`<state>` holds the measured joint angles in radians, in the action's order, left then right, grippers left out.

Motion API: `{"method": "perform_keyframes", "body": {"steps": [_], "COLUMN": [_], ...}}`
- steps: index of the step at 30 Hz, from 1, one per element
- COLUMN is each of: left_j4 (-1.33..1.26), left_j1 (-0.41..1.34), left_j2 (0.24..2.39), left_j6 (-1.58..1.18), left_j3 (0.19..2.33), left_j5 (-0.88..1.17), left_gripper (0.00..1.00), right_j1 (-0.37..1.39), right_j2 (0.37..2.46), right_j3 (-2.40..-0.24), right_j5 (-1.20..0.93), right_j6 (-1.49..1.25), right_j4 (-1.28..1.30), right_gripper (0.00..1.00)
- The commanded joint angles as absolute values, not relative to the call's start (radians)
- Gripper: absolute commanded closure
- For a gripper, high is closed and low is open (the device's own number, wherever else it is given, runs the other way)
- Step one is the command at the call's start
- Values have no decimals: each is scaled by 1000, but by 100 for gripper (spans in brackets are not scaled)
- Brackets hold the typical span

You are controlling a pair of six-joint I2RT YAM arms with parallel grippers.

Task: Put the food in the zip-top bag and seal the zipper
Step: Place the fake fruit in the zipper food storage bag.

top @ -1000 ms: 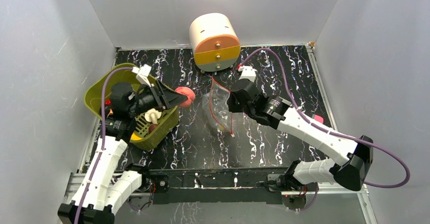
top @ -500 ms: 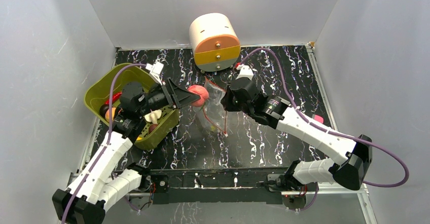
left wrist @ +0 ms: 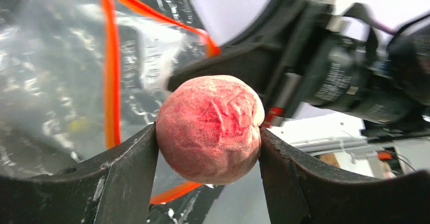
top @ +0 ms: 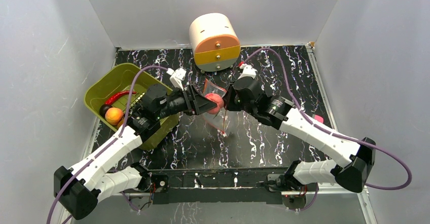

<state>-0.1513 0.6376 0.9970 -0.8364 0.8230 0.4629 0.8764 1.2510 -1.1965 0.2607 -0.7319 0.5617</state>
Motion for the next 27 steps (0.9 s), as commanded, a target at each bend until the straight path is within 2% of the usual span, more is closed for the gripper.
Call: {"method": "perform_keyframes", "body": {"steps": [1,8,19,21,24,27], "left_j4": [-12,128,157,147,135,121], "left_j1": [652,654,654,653,654,653], "left_j2": [993,1008,1054,1064,1074,1084], "left_j6": [-733,-665,-669,-679,-690,-696], "left_j3": [840,855,892,898,908,910], "left_j5": [335,269,266,289,331,376], "left_gripper": [69,68,67,63,47,36], "right_j1": [885,885,885,885,885,885], "right_j2": [1185,1095,1097,1098,1099,1104], "right_j3": [-1216,-1143,-1142,-1139,-1117,-1085], "right_j5": [229,229,183,191,213,235], "right_j6": [-751,-793,-783,-781,-780,-783], "right_j4": [477,428,393,392,385,380], "right_gripper": [100,100,100,100,100,100]}}
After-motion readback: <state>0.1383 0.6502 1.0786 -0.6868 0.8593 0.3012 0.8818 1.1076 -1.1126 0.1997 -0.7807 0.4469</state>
